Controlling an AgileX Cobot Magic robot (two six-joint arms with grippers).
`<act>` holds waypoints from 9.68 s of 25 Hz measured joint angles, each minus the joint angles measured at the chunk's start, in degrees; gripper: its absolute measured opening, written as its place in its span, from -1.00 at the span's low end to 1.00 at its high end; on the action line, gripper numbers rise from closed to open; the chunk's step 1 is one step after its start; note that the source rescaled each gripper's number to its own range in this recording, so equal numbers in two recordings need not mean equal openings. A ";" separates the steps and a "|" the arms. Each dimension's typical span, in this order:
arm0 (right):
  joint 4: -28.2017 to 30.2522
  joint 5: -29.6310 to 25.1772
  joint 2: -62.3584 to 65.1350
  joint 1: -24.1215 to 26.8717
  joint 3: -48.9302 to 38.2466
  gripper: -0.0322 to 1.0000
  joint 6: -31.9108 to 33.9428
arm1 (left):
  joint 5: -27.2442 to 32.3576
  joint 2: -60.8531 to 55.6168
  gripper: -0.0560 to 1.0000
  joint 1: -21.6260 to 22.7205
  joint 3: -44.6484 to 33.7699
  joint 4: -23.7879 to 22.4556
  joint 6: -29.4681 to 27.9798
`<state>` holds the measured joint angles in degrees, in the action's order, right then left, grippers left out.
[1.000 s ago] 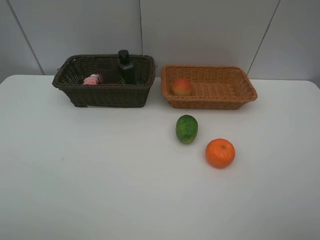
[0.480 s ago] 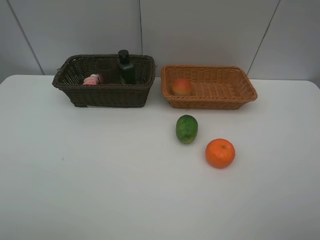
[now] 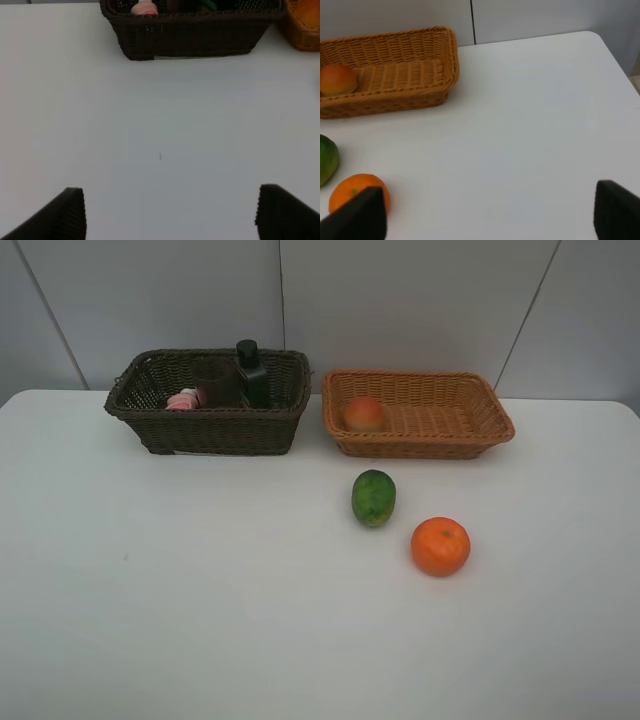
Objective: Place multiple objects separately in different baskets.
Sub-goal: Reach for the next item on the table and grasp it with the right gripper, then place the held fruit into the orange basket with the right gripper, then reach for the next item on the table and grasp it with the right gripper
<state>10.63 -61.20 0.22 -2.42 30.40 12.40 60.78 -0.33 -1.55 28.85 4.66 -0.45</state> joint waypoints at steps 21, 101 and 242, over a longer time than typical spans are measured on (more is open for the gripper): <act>-3.14 7.46 -44.08 0.00 14.80 0.51 -0.02 | -0.06 0.00 0.79 0.00 0.00 0.00 -0.05; -4.29 9.39 -124.33 -29.55 54.08 0.88 17.85 | -0.11 0.00 0.79 0.00 0.00 -0.06 -0.05; -1.04 -8.63 -119.94 -18.45 91.29 1.00 -4.24 | -0.11 0.00 0.79 0.00 0.00 -0.06 -0.05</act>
<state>9.59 -69.83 -119.72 -20.87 121.69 8.16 60.67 -0.33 -1.55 28.85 4.60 -0.50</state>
